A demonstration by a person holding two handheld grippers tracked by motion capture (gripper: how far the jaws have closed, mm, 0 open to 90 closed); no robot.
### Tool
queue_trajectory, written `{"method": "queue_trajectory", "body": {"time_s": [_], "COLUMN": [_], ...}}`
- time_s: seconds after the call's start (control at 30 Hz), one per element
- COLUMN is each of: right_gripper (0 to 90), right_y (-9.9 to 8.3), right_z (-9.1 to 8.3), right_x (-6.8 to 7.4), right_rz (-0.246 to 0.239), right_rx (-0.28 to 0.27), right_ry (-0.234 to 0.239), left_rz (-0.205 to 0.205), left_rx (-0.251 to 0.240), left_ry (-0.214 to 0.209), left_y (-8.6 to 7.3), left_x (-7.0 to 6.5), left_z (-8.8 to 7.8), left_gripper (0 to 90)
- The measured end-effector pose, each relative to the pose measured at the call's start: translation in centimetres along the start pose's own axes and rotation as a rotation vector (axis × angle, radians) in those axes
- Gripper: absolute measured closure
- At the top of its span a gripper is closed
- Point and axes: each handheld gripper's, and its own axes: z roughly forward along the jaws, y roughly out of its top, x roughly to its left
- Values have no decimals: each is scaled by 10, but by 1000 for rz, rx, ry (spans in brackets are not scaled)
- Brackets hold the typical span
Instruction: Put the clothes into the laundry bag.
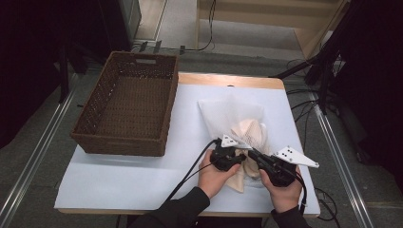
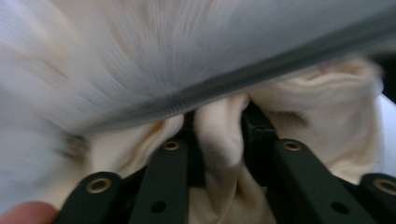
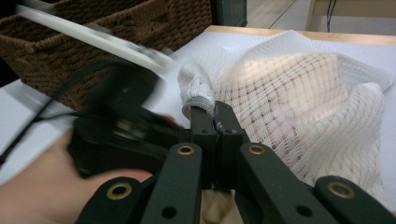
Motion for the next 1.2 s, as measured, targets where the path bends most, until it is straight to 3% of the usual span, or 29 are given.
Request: {"method": "queue_trajectory", "body": {"time_s": [0.07, 0.1, 0.13, 0.17, 0.23, 0.27, 0.3, 0.33, 0.4, 0.43, 0.53, 0.6, 0.63, 0.67, 0.7, 0.73, 0.8, 0.83, 0.87, 0.93, 0.97, 1.03, 1.07, 1.1, 1.2], "right_gripper": [900, 900, 900, 900, 900, 900, 900, 900, 900, 900, 900, 900, 900, 900, 900, 900, 900, 900, 900, 900, 900, 900, 900, 900, 900], "right_y": [-1, -1, -1, -2, -4, -5, -6, -7, -8, -8, -10, -12, -12, -12, -12, -12, -12, -12, -11, -10, -9, -6, -5, -5, -6], "right_z": [0, 0, 0, 0, 0, 1, 1, 2, 2, 2, 4, 7, 8, 8, 8, 8, 8, 8, 7, 4, 2, -2, -4, -5, -6], "right_x": [1, 0, -2, -5, -10, -11, -13, -13, -13, -12, -11, -10, -9, -8, -8, -8, -9, -9, -10, -12, -12, -15, -16, -18, -21], "right_rz": [-14, -17, -12, -5, 5, 10, 9, 10, 7, 6, 5, 6, 5, 6, 4, 2, -1, 5, 11, 10, 10, 11, 16, 20, 26], "right_rx": [4, 3, 6, 7, 12, 16, 20, 24, 28, 32, 43, 52, 54, 55, 54, 52, 50, 50, 46, 36, 29, 12, 6, 2, 1], "right_ry": [-8, -11, -15, -24, -38, -40, -43, -46, -46, -47, -44, -42, -43, -42, -39, -38, -37, -40, -37, -36, -38, -45, -51, -55, -67], "left_rz": [38, 54, 54, 106, 129, 121, 121, 108, 107, 98, 104, 160, 160, 196, 196, 223, 217, 207, 200, 202, 220, 229, 229, 226, 243], "left_rx": [3, 11, 11, 14, -21, -43, -43, -74, -53, -38, 6, 58, 58, 99, 99, 113, 128, 125, 97, 69, 14, -17, -17, -5, 73], "left_ry": [-18, -54, -54, -119, -139, -148, -148, -130, -69, -66, -79, -54, -54, -2, -2, 42, 41, 34, 28, 23, 4, -45, -45, -95, -130], "left_y": [3, 3, 3, 0, -4, -6, -6, -9, -15, -18, -25, -29, -29, -28, -28, -24, -21, -18, -16, -15, -13, -12, -12, -14, -26], "left_x": [-2, -1, -1, 2, 7, 11, 11, 19, 25, 27, 25, 12, 12, 3, 3, -2, -3, -3, -6, -9, -21, -34, -34, -46, -52], "left_z": [-6, -10, -10, -25, -46, -57, -57, -75, -85, -86, -81, -66, -66, -54, -54, -49, -48, -49, -52, -56, -63, -66, -66, -59, -34], "left_gripper": [692, 627, 539, 462, 405, 396, 395, 394, 396, 396, 370, 353, 356, 366, 408, 492, 712, 712, 820, 833, 834, 834, 834, 834, 807]}}
